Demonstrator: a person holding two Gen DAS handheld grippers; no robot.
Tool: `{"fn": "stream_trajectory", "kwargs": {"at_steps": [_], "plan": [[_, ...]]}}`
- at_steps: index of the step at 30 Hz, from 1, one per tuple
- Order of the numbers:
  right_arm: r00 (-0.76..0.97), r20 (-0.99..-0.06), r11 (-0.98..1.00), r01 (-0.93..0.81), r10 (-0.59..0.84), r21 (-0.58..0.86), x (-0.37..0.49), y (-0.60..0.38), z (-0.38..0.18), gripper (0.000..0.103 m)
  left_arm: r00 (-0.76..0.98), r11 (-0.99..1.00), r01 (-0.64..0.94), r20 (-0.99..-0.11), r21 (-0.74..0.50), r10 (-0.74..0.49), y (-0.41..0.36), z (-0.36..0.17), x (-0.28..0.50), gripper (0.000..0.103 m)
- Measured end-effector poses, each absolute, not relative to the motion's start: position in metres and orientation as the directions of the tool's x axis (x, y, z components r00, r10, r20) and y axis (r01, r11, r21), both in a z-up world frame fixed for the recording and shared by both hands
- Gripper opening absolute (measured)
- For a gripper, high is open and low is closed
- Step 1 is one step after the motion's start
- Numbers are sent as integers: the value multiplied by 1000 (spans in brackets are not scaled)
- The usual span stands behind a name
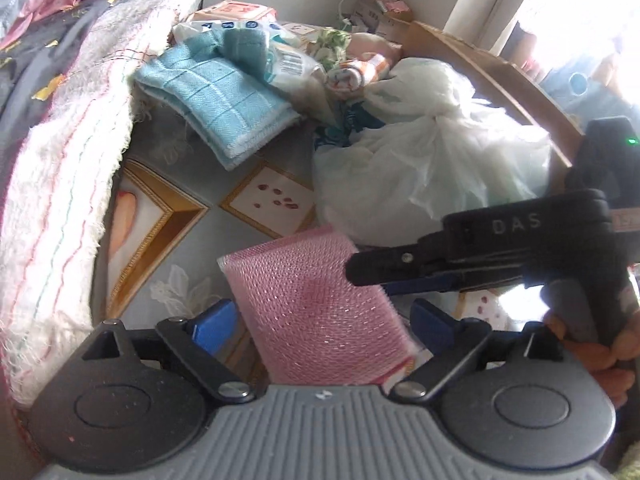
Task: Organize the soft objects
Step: 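Lift the pink sponge cloth with the right gripper toward the cardboard box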
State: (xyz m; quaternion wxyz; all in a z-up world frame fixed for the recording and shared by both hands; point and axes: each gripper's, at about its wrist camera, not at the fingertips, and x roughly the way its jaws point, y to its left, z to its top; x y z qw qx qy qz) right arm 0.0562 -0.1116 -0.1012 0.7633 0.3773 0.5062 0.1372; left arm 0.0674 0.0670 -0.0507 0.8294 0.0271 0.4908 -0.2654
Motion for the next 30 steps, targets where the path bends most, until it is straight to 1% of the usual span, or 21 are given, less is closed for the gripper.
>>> {"fn": "stream_trajectory", "kwargs": {"at_steps": [4,10,12,13,18,23,26,30], "plan": [[448,-663,664,185,599,725,56,-115,-108,42,338,870,460,-870,-178,-358,58,-62,76,93],[418,-666,682,138,618,718,54,-108,-106,41,299,864,458,-880,-208,-370,59,-64,67,93],[407,-667,690,114,624,714,54,-103,-106,41,294,863,460,-881,-209,-370,58,-66,64,90],[404,-668,695,101,625,711,55,-100,-105,41,296,865,460,-883,-203,-364,55,-68,63,88],[400,-693,743,43,600,668,55,-88,-97,42,334,872,461,-878,-165,-343,50,-67,56,87],[409,-687,747,18,601,664,52,-88,-86,42,377,876,467,-869,-121,-322,50,-53,47,85],[424,-672,747,-16,607,665,50,-84,-73,42,429,881,467,-853,-74,-298,52,-36,40,85],[457,-637,742,-79,621,666,48,-78,-47,42,502,896,442,-815,-44,-288,61,-5,33,84]]}}
